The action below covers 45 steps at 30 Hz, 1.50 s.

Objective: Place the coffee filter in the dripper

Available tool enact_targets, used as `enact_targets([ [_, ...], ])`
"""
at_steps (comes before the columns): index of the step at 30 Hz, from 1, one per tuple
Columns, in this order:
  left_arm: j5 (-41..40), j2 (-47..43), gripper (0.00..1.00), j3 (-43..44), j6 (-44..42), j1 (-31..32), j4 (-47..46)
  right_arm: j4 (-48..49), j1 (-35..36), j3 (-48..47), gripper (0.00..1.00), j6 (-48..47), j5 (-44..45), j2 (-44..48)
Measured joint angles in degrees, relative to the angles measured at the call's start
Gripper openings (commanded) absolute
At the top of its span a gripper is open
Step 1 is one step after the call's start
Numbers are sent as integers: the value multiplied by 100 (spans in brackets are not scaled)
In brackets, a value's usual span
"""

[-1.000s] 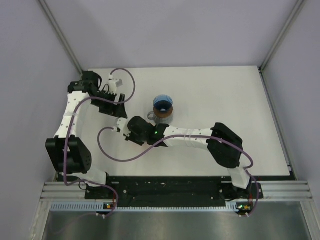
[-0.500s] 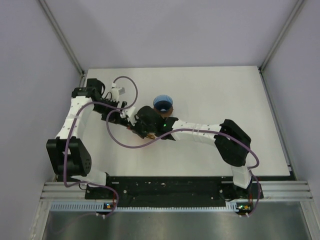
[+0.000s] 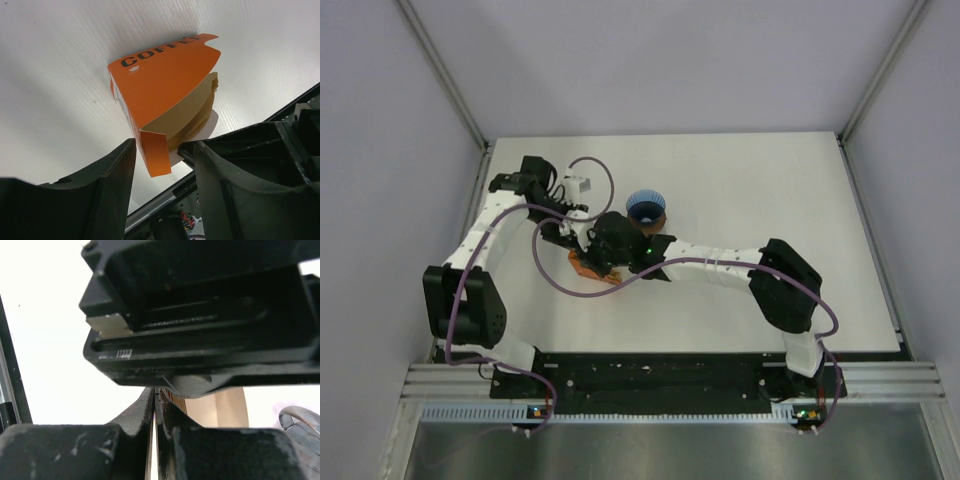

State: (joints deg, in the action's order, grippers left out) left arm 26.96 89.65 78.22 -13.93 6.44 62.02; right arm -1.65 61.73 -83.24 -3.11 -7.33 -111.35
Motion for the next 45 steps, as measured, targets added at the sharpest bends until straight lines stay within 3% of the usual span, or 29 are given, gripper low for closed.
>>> enact_targets([
  [4, -260, 22, 34, -66, 44, 33, 2, 13, 0, 0, 0, 20, 2, 0],
  [8, -302, 83, 0, -68, 17, 31, 7, 42, 0, 0, 1, 28, -7, 0],
  [15, -363, 181, 0, -63, -37, 31, 0, -151, 0, 4, 32, 76, -103, 142],
  [18, -328, 175, 0, -63, -55, 35, -7, -267, 0, 179, 36, 79, -164, 518],
  [22, -249, 46, 0, -63, -76, 35, -92, -297, -17, 610, 36, 76, -243, 1357],
  [28, -234, -232, 0, -63, -101, 96, -256, 33, -55, 1399, 27, 186, -247, 2374],
  [35, -234, -367, 0, -63, -98, 221, -306, 74, -33, 1963, 27, 485, 79, 2260],
  [45, -234, -367, 0, -66, -94, 280, -304, 81, 39, 1985, 27, 479, 551, 1921],
])
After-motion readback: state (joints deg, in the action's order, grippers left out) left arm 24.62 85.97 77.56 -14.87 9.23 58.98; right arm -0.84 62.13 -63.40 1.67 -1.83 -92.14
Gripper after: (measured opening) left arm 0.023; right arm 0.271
